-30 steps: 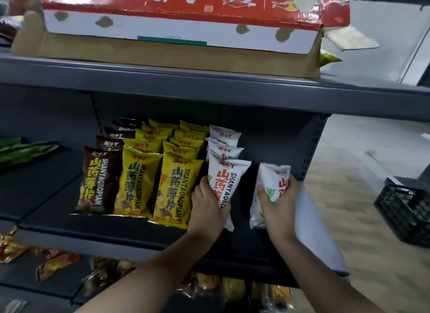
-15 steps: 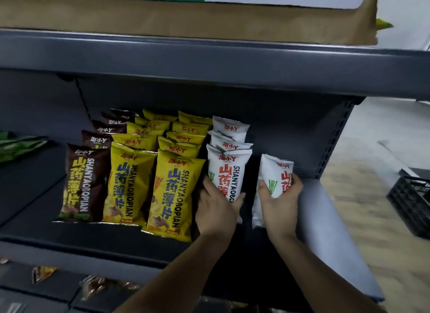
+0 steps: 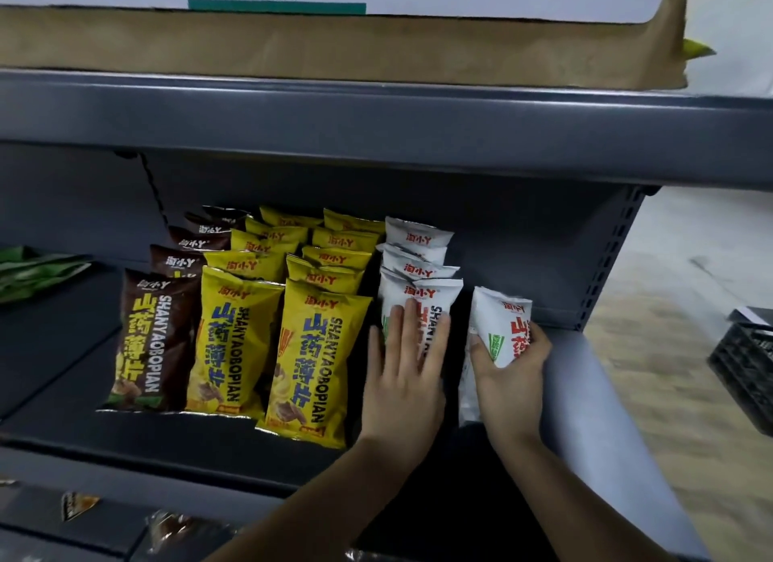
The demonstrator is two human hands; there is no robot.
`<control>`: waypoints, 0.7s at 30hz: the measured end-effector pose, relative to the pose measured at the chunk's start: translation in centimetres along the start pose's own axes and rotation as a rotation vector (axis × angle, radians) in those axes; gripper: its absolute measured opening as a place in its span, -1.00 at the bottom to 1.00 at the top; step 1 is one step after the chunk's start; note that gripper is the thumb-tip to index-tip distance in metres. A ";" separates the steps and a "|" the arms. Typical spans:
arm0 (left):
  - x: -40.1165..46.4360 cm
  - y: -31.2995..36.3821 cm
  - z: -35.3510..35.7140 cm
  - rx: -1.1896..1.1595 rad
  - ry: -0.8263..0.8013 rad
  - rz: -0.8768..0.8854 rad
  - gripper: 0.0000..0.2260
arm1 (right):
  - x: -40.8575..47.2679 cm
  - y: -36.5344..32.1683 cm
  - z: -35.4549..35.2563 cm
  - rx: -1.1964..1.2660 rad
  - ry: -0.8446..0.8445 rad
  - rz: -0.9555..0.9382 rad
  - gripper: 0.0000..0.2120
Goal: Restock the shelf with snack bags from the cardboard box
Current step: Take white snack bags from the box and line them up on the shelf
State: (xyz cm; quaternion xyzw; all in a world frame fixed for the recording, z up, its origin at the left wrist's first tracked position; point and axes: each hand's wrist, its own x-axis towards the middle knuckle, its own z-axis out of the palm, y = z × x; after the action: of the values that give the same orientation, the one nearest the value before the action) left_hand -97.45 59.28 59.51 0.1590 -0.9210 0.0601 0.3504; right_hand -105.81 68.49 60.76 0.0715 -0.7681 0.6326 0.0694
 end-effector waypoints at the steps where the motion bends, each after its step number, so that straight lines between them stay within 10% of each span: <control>1: 0.4 -0.5 0.4 0.010 -0.026 -0.025 -0.30 | 0.0 0.0 0.0 0.004 -0.001 0.000 -0.36; 21: -1.4 0.3 -6.3 -0.401 -0.039 0.128 -0.49 | -6.4 -3.7 -2.0 0.271 -0.215 -0.148 -0.50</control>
State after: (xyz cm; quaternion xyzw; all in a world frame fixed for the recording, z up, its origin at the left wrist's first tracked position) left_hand -92.66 61.35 63.33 0.0284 -0.9295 -0.1052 0.3524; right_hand -98.76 69.90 63.46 0.2037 -0.6715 0.7121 0.0229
